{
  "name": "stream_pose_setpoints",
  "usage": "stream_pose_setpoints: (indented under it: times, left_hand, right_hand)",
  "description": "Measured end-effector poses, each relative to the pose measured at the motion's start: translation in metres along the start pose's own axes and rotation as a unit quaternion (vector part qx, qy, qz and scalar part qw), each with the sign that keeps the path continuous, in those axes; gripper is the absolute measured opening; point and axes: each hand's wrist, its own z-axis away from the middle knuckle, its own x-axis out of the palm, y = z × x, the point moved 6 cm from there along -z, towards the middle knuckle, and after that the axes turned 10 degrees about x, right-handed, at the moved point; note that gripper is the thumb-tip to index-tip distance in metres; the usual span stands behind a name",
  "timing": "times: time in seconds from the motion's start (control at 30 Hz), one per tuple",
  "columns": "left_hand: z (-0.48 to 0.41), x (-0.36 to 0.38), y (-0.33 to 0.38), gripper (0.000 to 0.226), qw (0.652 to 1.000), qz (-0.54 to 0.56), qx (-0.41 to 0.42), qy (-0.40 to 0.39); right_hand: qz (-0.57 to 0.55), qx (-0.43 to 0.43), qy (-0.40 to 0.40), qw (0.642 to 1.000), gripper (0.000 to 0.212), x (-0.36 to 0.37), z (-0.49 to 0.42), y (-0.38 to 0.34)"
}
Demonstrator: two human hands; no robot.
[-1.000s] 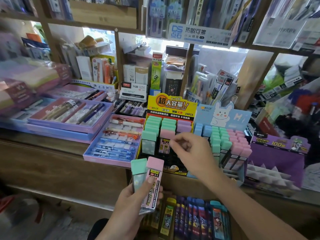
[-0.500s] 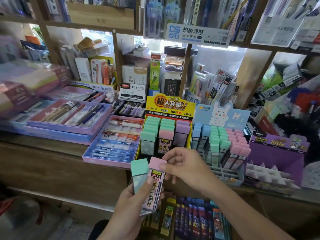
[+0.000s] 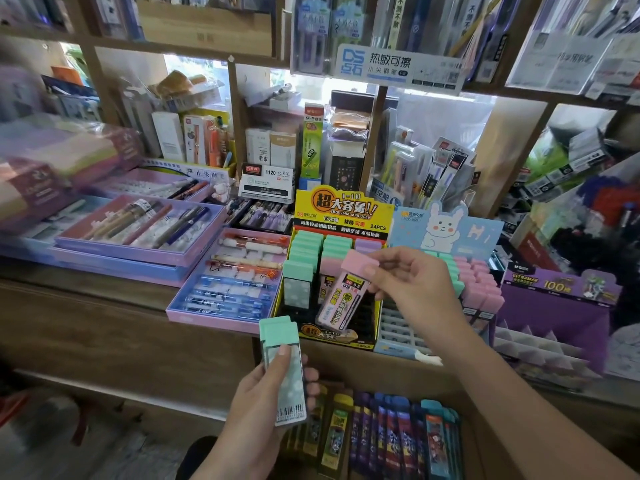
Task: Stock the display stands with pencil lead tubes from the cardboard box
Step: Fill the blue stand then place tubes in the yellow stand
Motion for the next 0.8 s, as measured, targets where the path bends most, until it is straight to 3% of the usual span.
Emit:
stream_pose_setpoints:
  times: [0.33, 0.53, 0.8]
  left_hand:
    - [0.0, -0.002, 0.002, 0.046, 1.0, -0.006, 0.008, 0.008]
    - [-0.004, -0.005, -0.001, 0.05, 1.0, -0.006, 0.005, 0.01]
    - [-0.007, -0.008, -0.004, 0.05, 1.0, -0.009, -0.003, 0.013]
  right_hand:
    - [0.065, -0.066, 0.016, 0.996, 0.023, 0.012, -0.007, -0.002]
    - [0.121, -0.079, -0.011, 0.989, 0.018, 0.021, -0.004, -0.004]
    - [0.174, -0.114, -0.039, 0.977, 0.029, 0.025, -0.007, -0.007]
